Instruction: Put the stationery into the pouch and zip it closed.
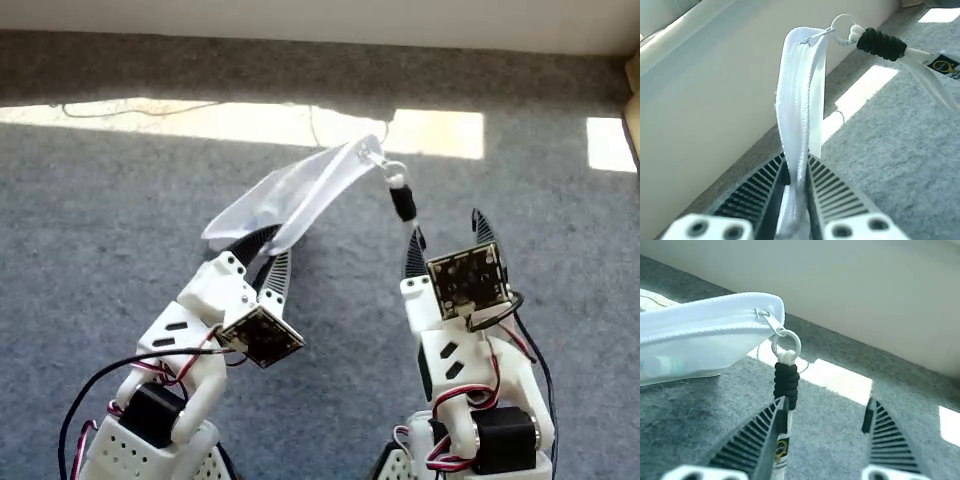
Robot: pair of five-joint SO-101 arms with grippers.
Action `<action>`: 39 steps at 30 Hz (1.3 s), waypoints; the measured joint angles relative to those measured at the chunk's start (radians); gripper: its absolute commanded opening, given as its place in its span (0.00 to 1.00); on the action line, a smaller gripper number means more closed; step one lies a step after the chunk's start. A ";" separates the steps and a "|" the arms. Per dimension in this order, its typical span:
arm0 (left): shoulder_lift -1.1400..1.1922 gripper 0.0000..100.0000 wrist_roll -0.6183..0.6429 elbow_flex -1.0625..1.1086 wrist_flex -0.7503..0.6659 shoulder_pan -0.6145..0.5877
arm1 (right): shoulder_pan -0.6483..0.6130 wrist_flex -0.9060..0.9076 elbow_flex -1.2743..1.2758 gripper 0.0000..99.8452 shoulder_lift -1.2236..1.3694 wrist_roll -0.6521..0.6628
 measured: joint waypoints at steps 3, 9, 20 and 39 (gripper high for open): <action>0.000 0.11 -0.003 0.005 0.009 0.025 | 0.000 0.000 0.000 0.23 0.000 0.000; -0.002 0.17 0.025 0.005 0.060 0.025 | 0.000 0.000 0.000 0.23 0.000 0.000; -0.008 0.25 0.233 -0.117 0.301 0.017 | 0.000 0.000 0.000 0.23 0.000 0.000; -0.023 0.24 0.333 -0.247 0.388 0.017 | 0.000 -0.034 0.000 0.23 0.000 0.000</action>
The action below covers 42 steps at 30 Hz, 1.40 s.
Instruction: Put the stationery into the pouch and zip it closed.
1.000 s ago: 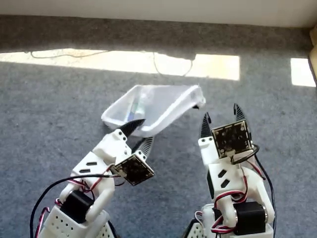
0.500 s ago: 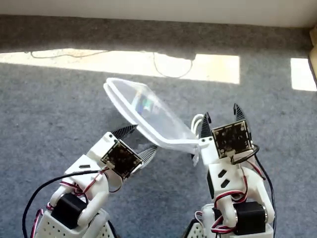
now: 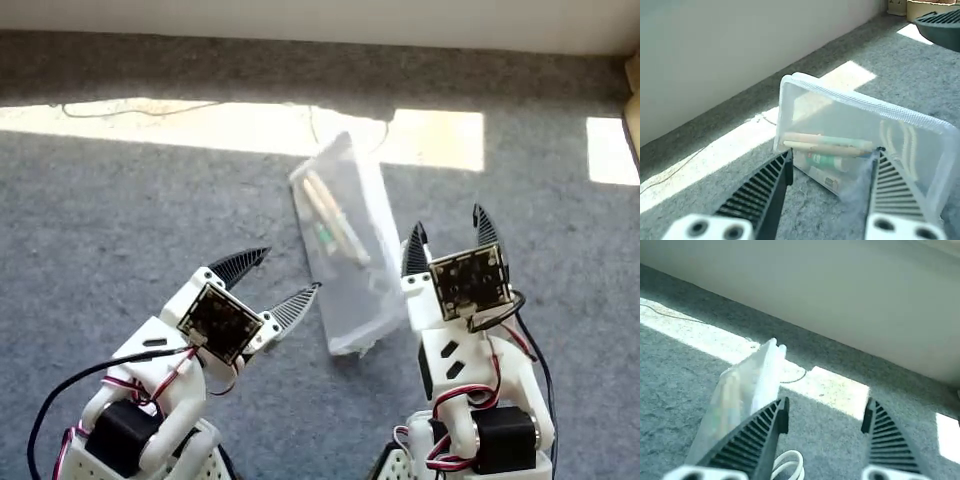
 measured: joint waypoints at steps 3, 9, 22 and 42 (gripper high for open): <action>0.000 0.24 0.009 0.000 0.000 0.000 | 0.000 0.000 0.000 0.23 0.000 0.000; 0.000 0.21 0.100 -0.002 0.000 -0.069 | 0.000 0.000 0.000 0.11 0.000 0.000; 0.000 0.01 0.158 -0.002 -0.173 -0.166 | 0.000 0.000 0.000 0.01 0.000 0.000; 0.000 0.01 0.158 -0.005 -0.213 -0.164 | 0.000 0.044 -0.031 0.01 0.000 0.000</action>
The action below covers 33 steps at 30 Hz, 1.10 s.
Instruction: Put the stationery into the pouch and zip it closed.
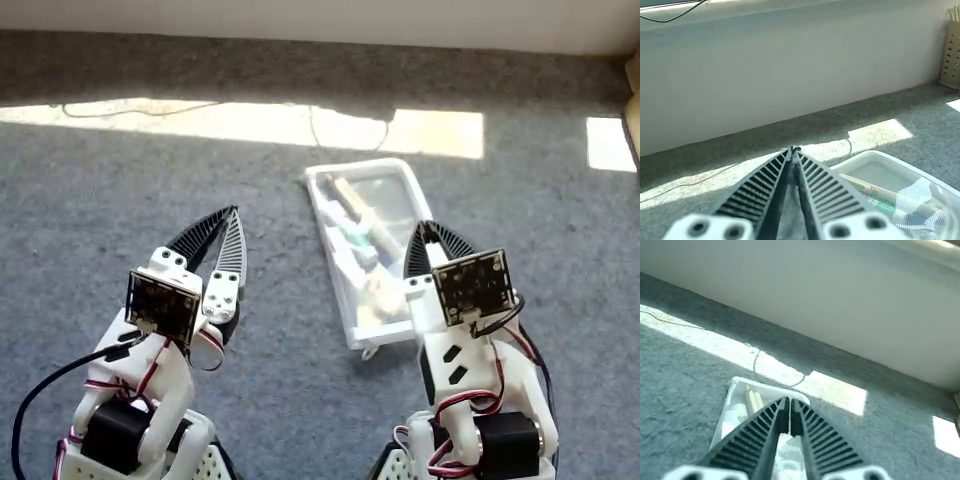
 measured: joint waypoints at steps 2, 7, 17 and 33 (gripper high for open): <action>0.000 0.01 0.000 0.000 0.000 -0.032 | 0.000 0.051 0.000 0.01 0.000 0.000; -0.002 0.01 0.000 0.017 0.000 -0.161 | 0.000 0.135 0.000 0.01 0.000 0.000; 0.011 0.01 0.000 0.221 -0.002 -0.298 | 0.051 0.146 0.140 0.01 0.000 -0.173; 0.012 0.01 0.000 0.468 -0.003 -0.316 | 0.100 0.000 0.575 0.01 0.006 -0.244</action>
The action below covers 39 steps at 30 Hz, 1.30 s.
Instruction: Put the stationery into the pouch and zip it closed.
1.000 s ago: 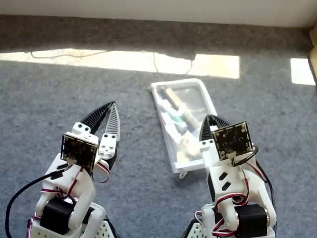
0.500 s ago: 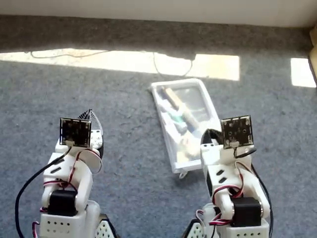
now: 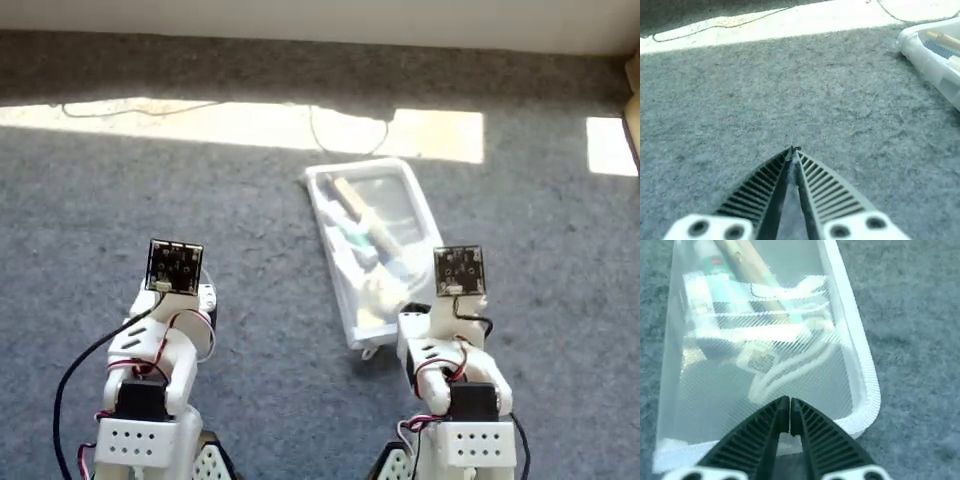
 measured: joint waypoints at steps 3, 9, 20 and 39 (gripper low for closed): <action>0.000 0.01 0.000 0.000 0.000 0.000 | 0.003 -0.052 0.061 0.01 -0.008 -0.002; 0.000 0.01 0.000 0.000 0.000 0.000 | 0.005 -0.072 0.077 0.01 -0.008 -0.002; 0.000 0.01 0.000 0.000 0.118 0.000 | 0.037 -0.080 0.078 0.01 -0.008 -0.002; 0.000 0.01 0.000 0.000 0.394 0.000 | 0.040 -0.046 0.078 0.01 -0.009 -0.003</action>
